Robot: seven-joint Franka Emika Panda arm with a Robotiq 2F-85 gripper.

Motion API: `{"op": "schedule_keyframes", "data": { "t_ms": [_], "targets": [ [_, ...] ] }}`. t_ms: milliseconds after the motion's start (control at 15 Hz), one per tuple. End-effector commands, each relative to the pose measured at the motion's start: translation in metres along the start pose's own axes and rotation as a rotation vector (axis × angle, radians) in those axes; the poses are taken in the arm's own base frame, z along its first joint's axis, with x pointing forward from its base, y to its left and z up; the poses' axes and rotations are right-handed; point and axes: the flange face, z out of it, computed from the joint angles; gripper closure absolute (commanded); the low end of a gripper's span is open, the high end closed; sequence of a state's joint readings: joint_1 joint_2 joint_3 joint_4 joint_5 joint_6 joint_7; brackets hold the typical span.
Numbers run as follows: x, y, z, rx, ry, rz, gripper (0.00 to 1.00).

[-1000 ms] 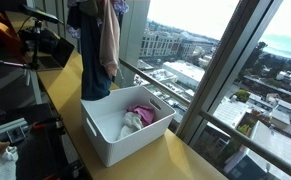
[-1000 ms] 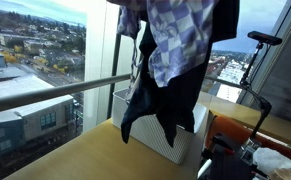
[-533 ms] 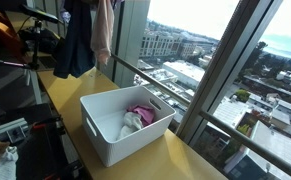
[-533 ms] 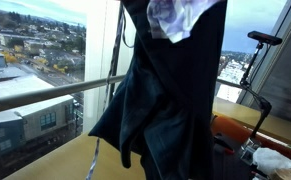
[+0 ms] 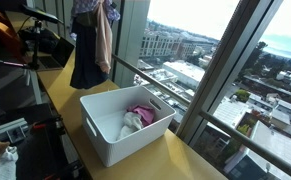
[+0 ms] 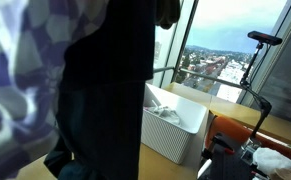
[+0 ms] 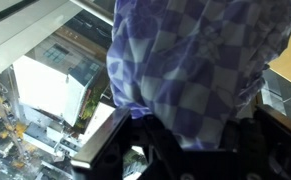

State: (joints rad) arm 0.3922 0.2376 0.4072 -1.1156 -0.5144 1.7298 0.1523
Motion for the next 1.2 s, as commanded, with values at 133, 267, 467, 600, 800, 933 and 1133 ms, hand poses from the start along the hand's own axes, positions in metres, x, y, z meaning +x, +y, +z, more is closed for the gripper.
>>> {"op": "schedule_keyframes", "data": {
  "t_ms": [133, 267, 467, 600, 800, 933, 1133],
  "targets": [
    [-0.005, -0.001, 0.051, 0.030, -0.053, 0.020, 1.00],
    [-0.014, 0.001, 0.075, 0.046, -0.080, 0.027, 1.00],
    [-0.034, -0.006, 0.116, 0.090, -0.111, 0.040, 1.00],
    [-0.050, -0.017, 0.140, 0.108, -0.128, 0.037, 1.00],
    [-0.079, -0.033, 0.178, 0.116, -0.158, 0.023, 1.00],
    [-0.095, -0.037, 0.197, 0.130, -0.180, 0.025, 1.00],
    [-0.118, -0.043, 0.219, 0.149, -0.203, 0.026, 1.00]
  ]
}}
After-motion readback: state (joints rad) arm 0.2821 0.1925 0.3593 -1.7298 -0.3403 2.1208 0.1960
